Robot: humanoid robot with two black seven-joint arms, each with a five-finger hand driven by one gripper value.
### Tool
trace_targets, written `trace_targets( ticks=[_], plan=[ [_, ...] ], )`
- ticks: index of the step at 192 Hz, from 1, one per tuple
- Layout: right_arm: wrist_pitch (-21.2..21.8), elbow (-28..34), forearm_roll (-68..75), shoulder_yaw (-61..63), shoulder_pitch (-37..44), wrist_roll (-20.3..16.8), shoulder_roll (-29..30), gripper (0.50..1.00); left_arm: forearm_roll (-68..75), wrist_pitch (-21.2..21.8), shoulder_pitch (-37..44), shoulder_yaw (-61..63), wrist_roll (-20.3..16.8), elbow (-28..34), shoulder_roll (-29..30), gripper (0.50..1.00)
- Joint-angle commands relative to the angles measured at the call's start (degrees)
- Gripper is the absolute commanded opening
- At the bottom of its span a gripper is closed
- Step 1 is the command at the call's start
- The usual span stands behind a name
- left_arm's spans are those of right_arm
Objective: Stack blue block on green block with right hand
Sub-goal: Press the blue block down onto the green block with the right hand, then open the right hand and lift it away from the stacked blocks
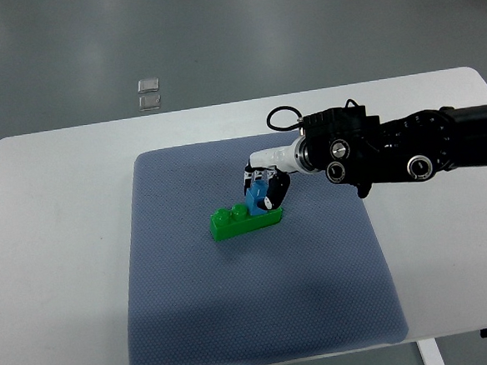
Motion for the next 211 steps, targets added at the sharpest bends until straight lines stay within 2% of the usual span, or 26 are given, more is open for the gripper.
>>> trace_targets(
  ticks=[1, 58, 87, 133, 155, 184, 202, 211],
  plan=[
    [0.0, 0.1, -0.5, 0.0, 0.0, 0.0, 0.2, 0.547, 0.0, 0.0, 0.0, 0.0, 0.0, 0.0, 0.0, 1.000],
    [-1.3, 0.1, -1.4, 0.0, -0.2, 0.4, 0.7, 0.531, 0.0, 0.0, 0.0, 0.0, 0.1, 0.0, 0.0, 1.000],
    [-3.1, 0.1, -2.8, 0.0, -1.8, 1.2, 0.8, 0.531, 0.0, 0.0, 0.0, 0.0, 0.1, 0.0, 0.0, 1.000],
    [-3.3, 0.1, -3.6, 0.0, -2.6, 1.4, 0.6, 0.531, 0.0, 0.0, 0.0, 0.0, 0.1, 0.1, 0.0, 1.000],
    [-5.2, 0.0, -4.4, 0.0, -3.3, 2.0, 0.6, 0.531, 0.0, 0.0, 0.0, 0.0, 0.0, 0.1, 0.0, 1.000],
    [-5.1, 0.0, -4.4, 0.0, -3.3, 2.0, 0.4, 0.531, 0.0, 0.0, 0.0, 0.0, 0.0, 0.1, 0.0, 1.000],
    [-4.8, 0.0, -4.4, 0.2, -3.3, 2.0, 0.2, 0.545, 0.0, 0.0, 0.0, 0.0, 0.0, 0.1, 0.0, 1.000],
    [-4.7, 0.0, -4.3, 0.3, -3.3, 1.9, 0.1, 0.570, 0.0, 0.0, 0.0, 0.0, 0.0, 0.1, 0.0, 1.000]
  ],
)
